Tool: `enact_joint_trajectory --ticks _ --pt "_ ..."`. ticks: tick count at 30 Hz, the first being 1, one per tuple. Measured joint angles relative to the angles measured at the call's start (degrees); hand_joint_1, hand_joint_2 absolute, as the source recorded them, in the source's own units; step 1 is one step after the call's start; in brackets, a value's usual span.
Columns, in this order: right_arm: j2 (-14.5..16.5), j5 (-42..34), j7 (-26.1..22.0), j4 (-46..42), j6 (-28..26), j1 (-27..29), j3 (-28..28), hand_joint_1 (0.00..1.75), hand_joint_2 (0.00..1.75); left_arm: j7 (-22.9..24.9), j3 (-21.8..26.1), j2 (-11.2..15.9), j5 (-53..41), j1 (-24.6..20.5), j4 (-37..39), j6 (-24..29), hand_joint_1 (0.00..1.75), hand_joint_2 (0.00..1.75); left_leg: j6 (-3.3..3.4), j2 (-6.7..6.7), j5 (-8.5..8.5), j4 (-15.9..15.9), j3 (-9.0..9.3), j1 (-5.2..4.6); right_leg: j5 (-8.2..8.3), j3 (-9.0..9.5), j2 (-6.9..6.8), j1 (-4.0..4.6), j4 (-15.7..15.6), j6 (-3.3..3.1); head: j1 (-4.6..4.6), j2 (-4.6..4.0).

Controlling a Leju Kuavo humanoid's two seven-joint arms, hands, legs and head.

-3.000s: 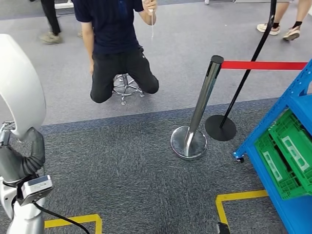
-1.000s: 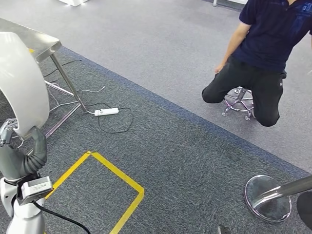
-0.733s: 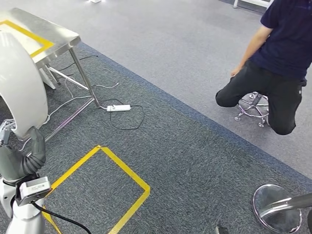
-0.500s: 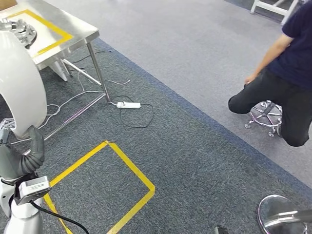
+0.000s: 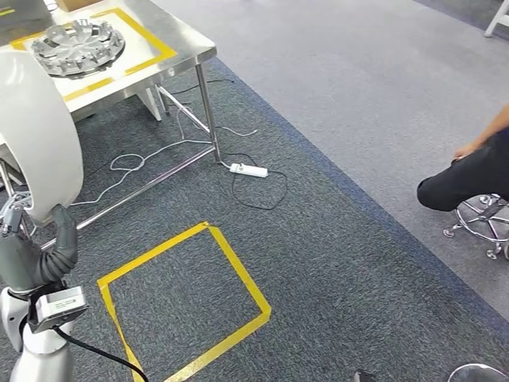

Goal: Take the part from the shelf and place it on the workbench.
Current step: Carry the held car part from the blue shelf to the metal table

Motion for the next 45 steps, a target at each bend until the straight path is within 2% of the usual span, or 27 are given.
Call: enact_joint_trajectory --ticks 2,4,5,7,9,11,13,14,16,18,20,21,22,24,26,28,29,31,33,35,36,38,39,40,42,44,45 --pt "0.0 0.0 0.0 0.0 0.0 0.1 0.0 0.0 0.0 0.0 -0.1 0.0 0.0 -0.2 0.0 0.0 1.75 1.75 -0.35 3.22 -3.61 6.2 -2.81 -0.2 0.09 -0.06 -1.46 0.1 -0.1 -0.55 -0.31 0.0" --pt "0.0 0.0 0.0 0.0 0.0 0.3 0.0 0.0 0.0 0.0 -0.1 0.0 0.0 -0.1 0.0 0.0 1.75 1.75 -0.52 4.16 -6.88 13.9 -6.27 -0.17 0.07 -0.19 -3.02 0.25 -0.1 -0.74 -0.38 0.0" --pt "0.0 0.0 0.0 0.0 0.0 0.3 0.0 0.0 0.0 0.0 -0.1 0.0 0.0 -0.1 0.0 0.0 1.75 1.75 -0.52 4.24 -7.06 15.5 -6.92 -0.17 0.05 -0.22 -3.8 0.29 -0.1 -0.77 -0.4 0.0" --pt "0.0 0.0 0.0 0.0 0.0 0.2 0.0 0.0 0.0 0.0 -0.1 0.0 0.0 0.0 0.0 0.0 1.75 1.75 -0.33 4.72 -4.41 11.8 -4.69 -0.22 -0.02 -0.11 -5.25 0.33 -0.1 -0.73 -0.39 0.0" --pt "0.0 -0.2 0.0 0.0 0.1 0.1 0.0 0.0 0.0 0.0 -0.1 0.0 0.0 -0.2 0.0 0.0 1.75 1.75 0.15 7.38 -1.26 3.6 -0.16 -0.6 -0.24 0.13 -6.43 0.59 0.0 -0.44 -0.45 0.0" --pt "-0.1 -0.3 0.0 0.0 0.2 0.1 0.0 0.0 0.0 0.0 -0.3 -0.1 -0.3 -0.4 0.0 -0.1 1.75 1.75 0.87 9.34 -0.43 -0.8 2.03 -1.02 -0.49 0.34 -7.46 1.01 0.0 0.06 -0.39 0.0" --pt "-0.2 -0.5 0.0 0.0 0.4 0.1 0.0 0.0 0.0 0.1 -0.5 -0.2 -0.6 -0.6 0.1 -0.2 1.75 1.75 1.61 8.32 -0.46 -1.2 1.92 -1.06 -0.65 0.65 -8.75 1.18 -0.2 0.57 -0.25 0.0" --pt "-0.2 -0.5 0.0 0.0 0.4 0.1 0.0 0.0 0.0 0.1 -0.5 -0.3 -0.7 -0.6 0.1 -0.3 1.75 1.75 1.92 7.61 -0.35 -1.3 1.88 -0.95 -0.95 0.64 -8.65 1.12 -0.1 0.89 -0.21 0.0" --pt "-0.3 -0.5 0.0 0.0 0.5 0.1 0.0 0.0 0.0 0.2 -0.7 -0.4 -0.8 -0.8 0.1 -0.3 1.75 1.75 2.56 6.3 -0.06 -1.6 1.89 -0.58 -3.02 -0.65 -6.25 0.89 3.0 1.51 -0.05 0.0" --pt "-0.3 -0.5 0.0 0.0 0.5 0.2 0.0 0.0 0.0 0.2 -0.9 -0.6 -0.8 -1.0 0.2 -0.3 1.75 1.75 2.91 5.03 0.02 -1.5 1.78 -0.42 -6.68 -4.19 -3.34 0.7 10.6 1.87 0.12 0.0" --pt "-0.3 -0.5 0.1 0.0 0.5 0.4 0.0 0.0 0.0 0.4 -1.0 -0.6 -0.9 -1.0 0.3 -0.2 1.75 1.75 2.99 3.49 0.04 -1.5 1.74 -0.42 -8.27 -7.12 -2.6 0.66 16.2 1.95 0.16 0.0" --pt "-0.4 -0.4 0.2 0.0 0.5 0.4 0.0 0.0 0.0 0.4 -1.0 -0.6 -0.9 -1.0 0.3 -0.2 1.75 1.75 2.97 2.68 0.06 -1.5 1.77 -0.4 -7.37 -7.18 -2.49 0.64 15.9 1.91 0.14 0.0" --pt "-0.4 -0.4 0.2 0.0 0.5 0.4 0.0 0.0 0.0 0.4 -1.0 -0.6 -0.9 -1.0 0.4 -0.2 1.75 1.75 2.91 1.87 0.07 -1.4 1.83 -0.36 -5.44 -6.09 -2.26 0.58 13.3 1.84 0.15 0.0" --pt "-0.4 -0.3 0.3 0.0 0.5 0.3 0.0 0.0 0.0 0.4 -1.0 -0.6 -0.9 -1.0 0.4 -0.1 1.75 1.75 2.56 0.37 0.09 -1.3 1.85 -0.29 -1.55 -2.42 -0.18 0.22 5.1 1.82 0.15 0.0" --pt "-0.4 -0.3 0.5 0.0 0.5 0.2 0.0 0.0 0.0 0.5 -0.9 -0.6 -0.9 -1.0 0.4 0.0 1.75 1.75 1.88 -0.93 0.31 -1.1 1.49 -0.22 -0.32 -0.12 1.8 -0.03 0.4 1.7 0.12 0.0" --pt "-0.4 -0.2 0.6 0.0 0.5 0.2 0.0 0.0 0.0 0.6 -0.9 -0.5 -0.9 -0.8 0.4 0.2 1.75 1.75 1.09 -2.1 0.77 -1.3 1.09 -0.01 -0.37 0.19 1.46 0.08 0.0 1.17 0.07 0.0" --pt "-0.4 -0.2 0.6 0.0 0.4 0.1 0.0 0.0 0.0 0.6 -0.9 -0.5 -0.8 -0.7 0.4 0.3 1.75 1.75 0.77 -2.11 0.8 -1.4 0.97 0.05 -0.19 0.22 0.85 0.1 -0.1 0.79 0.08 0.0" --pt "-0.4 -0.2 0.6 0.0 0.4 0.0 0.0 0.0 0.0 0.6 -0.9 -0.4 -0.8 -0.8 0.4 0.3 1.75 1.75 0.23 0.13 -0.79 1.0 -0.26 -0.14 0.1 0.34 -0.43 -0.01 -0.4 -0.03 -0.34 0.0" --pt "-0.4 -0.2 0.6 0.0 0.5 0.1 0.0 0.0 0.0 0.6 -1.0 -0.4 -0.8 -0.9 0.4 0.4 1.75 1.75 -0.15 3.28 -4.37 7.7 -3.5 -0.27 0.13 0.34 -1.81 0.08 -0.6 -0.54 -0.8 0.0" --pt "-0.4 -0.2 0.7 0.0 0.5 0.2 0.0 0.0 0.0 0.7 -1.0 -0.4 -0.8 -0.7 0.4 0.4 1.75 1.75 -0.33 4.19 -6.62 14.2 -6.51 -0.21 0.07 0.28 -3.28 0.2 -0.6 -0.65 -0.85 0.0" --pt "-0.4 -0.2 0.7 0.0 0.4 0.2 0.0 0.0 0.0 0.7 -1.0 -0.3 -0.7 -0.7 0.4 0.4 1.75 1.75 -0.32 4.29 -6.27 14.8 -6.71 -0.21 0.04 0.29 -4.0 0.23 -0.6 -0.66 -0.86 0.0" --pt "-0.4 -0.2 0.7 0.0 0.4 0.2 0.0 0.0 0.0 0.7 -1.0 -0.2 -0.7 -0.6 0.4 0.4 1.75 1.75 -0.06 5.05 -2.98 9.5 -3.75 -0.29 -0.04 0.45 -5.27 0.26 -0.6 -0.58 -0.86 0.0" --pt "-0.4 -0.2 0.7 0.0 0.4 0.1 0.0 0.0 0.0 0.7 -1.0 -0.1 -0.7 -0.7 0.4 0.4 1.75 1.75 0.13 6.46 -1.42 5.3 -1.44 -0.49 -0.14 0.56 -5.81 0.38 -0.5 -0.46 -0.87 0.0" --pt "-0.4 -0.2 0.7 0.0 0.4 0.1 0.0 0.0 0.0 0.7 -1.0 -0.1 -0.7 -0.7 0.4 0.4 1.75 1.75 0.42 7.69 -0.4 1.8 0.42 -0.69 -0.29 0.63 -6.27 0.57 -0.5 -0.25 -0.91 0.0" --pt "-0.4 -0.2 0.7 0.0 0.4 0.0 0.0 0.0 0.0 0.7 -1.0 -0.1 -0.7 -0.8 0.4 0.4 1.75 1.75 1.0 8.99 -0.09 -1.4 1.85 -1.08 -0.5 0.78 -7.24 0.98 -0.5 0.26 -0.85 0.0" --pt "-0.4 -0.2 0.7 0.0 0.4 0.0 0.0 0.0 0.0 0.7 -0.9 0.0 -0.7 -0.8 0.4 0.3 1.75 1.75 1.66 7.68 0.09 -1.6 1.65 -1.01 -0.65 0.93 -8.13 1.03 -0.7 0.84 -0.78 0.0" --pt "-0.4 -0.2 0.7 0.0 0.4 0.0 0.0 0.0 0.0 0.8 -0.9 0.0 -0.7 -0.7 0.4 0.3 1.75 1.75 1.98 7.14 0.2 -1.8 1.64 -0.85 -1.08 0.8 -7.6 0.98 -0.3 1.19 -0.72 0.0"
